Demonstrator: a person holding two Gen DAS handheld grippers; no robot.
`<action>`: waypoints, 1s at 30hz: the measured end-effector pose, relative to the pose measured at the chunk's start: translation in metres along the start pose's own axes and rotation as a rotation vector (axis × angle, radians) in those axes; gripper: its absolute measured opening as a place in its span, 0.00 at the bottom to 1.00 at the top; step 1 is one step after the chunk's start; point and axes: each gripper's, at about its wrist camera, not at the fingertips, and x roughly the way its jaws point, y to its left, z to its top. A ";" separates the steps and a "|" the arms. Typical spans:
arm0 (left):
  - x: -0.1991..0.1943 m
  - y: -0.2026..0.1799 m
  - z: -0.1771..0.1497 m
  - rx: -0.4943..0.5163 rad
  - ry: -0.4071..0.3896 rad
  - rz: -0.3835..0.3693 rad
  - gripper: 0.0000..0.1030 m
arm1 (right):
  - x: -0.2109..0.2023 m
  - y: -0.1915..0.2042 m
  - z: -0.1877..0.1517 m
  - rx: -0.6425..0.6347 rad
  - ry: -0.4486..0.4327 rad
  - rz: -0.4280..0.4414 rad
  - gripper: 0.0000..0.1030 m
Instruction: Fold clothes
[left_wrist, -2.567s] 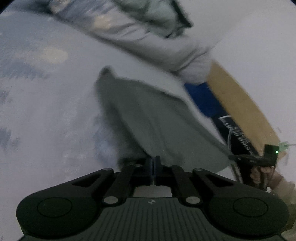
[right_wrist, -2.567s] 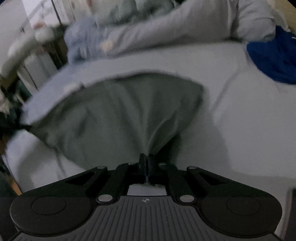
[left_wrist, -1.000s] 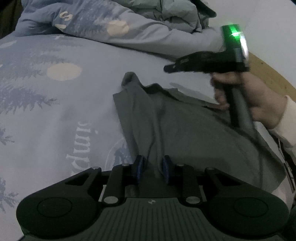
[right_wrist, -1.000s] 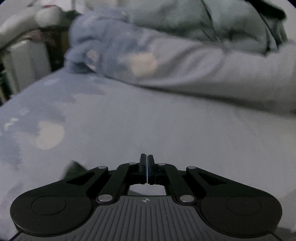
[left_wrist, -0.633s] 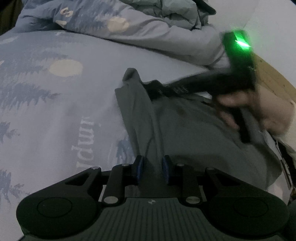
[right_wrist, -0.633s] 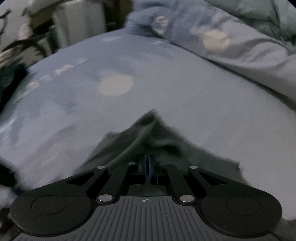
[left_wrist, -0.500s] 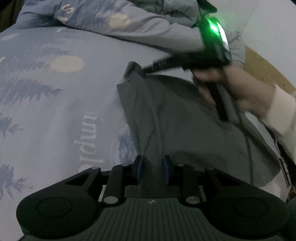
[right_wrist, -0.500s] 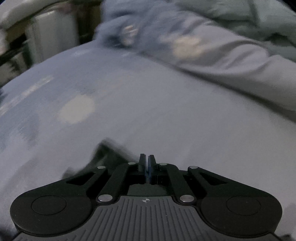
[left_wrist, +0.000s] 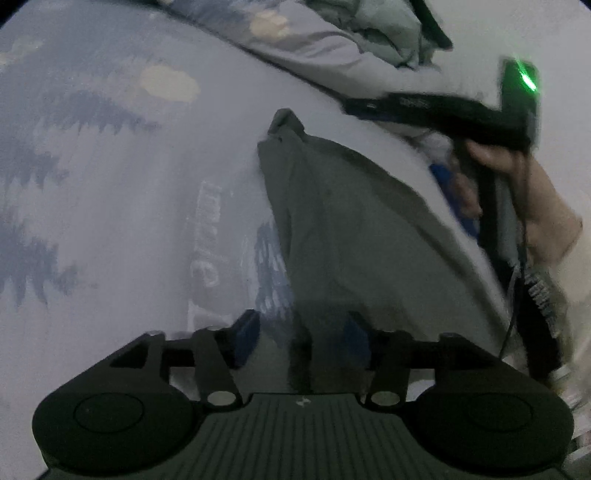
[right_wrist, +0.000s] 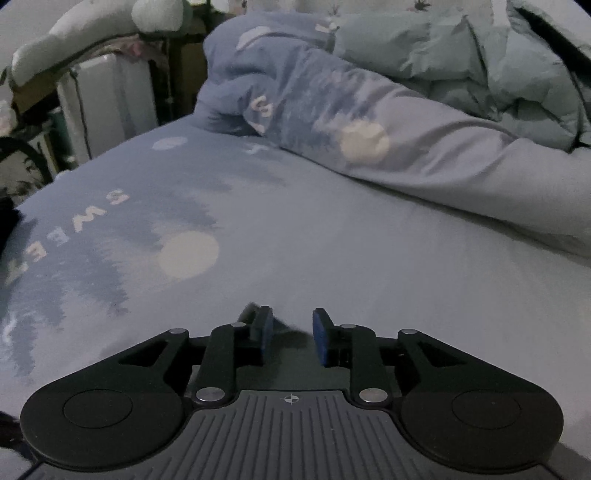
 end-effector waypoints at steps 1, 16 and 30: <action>-0.001 0.006 -0.001 -0.044 0.006 -0.040 0.73 | -0.008 -0.001 0.000 0.016 0.000 0.006 0.29; 0.046 0.011 -0.016 -0.241 0.085 -0.143 0.17 | 0.005 0.055 0.002 -0.075 0.154 -0.018 0.48; 0.045 -0.003 -0.015 -0.179 0.071 -0.126 0.17 | 0.093 0.108 -0.016 -0.052 0.306 -0.241 0.65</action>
